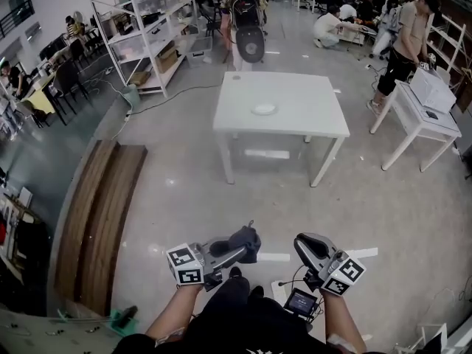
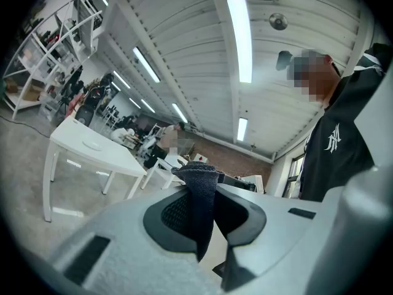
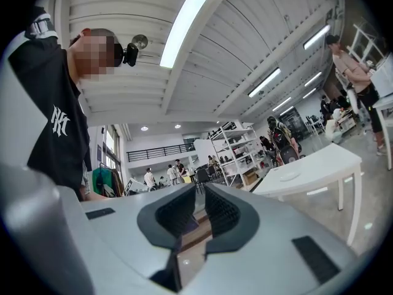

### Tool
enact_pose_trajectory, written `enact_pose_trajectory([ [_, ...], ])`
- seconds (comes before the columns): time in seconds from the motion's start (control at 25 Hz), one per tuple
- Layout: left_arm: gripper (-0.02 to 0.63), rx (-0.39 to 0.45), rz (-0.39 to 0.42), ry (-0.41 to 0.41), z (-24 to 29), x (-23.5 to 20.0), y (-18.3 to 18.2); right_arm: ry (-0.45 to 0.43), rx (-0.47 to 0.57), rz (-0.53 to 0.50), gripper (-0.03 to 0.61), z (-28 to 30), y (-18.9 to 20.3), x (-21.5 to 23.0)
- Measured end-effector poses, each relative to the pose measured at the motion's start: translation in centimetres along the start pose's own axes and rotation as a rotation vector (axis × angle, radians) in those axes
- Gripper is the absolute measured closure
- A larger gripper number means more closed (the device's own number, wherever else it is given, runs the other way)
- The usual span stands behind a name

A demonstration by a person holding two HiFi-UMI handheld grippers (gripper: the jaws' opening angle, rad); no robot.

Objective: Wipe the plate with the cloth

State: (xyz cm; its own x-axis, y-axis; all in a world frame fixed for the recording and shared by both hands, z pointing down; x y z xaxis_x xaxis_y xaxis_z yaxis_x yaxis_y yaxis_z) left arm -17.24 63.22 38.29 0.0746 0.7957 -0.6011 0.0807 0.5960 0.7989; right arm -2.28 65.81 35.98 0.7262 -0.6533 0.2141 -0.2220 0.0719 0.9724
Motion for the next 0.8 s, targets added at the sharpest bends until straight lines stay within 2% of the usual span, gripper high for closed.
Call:
enact_pose_trajectory([
  [0.24,0.563,-0.006,-0.015,0.0,0.4,-1.6,-0.4,-0.003,-0.015,0.012,0.558,1.2,0.2,1.1],
  [0.6,0.563,-0.049,0.058,-0.016,1.4,-5.7,-2.9,0.014,-0.05,0.012,0.558,4.5,0.8,4.3],
  [0.8,0.563,-0.055,0.06,-0.022,2.3,-8.6,-4.7,0.007,-0.058,0.024,0.546,6.9,1.0,6.6],
])
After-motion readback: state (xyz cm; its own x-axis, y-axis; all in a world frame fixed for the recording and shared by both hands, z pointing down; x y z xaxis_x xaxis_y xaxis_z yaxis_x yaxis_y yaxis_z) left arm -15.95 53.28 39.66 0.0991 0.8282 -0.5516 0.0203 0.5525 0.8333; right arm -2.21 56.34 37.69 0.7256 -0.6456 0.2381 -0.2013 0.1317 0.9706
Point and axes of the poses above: the fingertips, and each gripper's own axes: z forward along the fingers, x to its right, y out of its underside, the point moved 1 cm from there along -z, backward along the fingers, and after that the axes turned 8 degrees about -z, right-handed, at the moved point
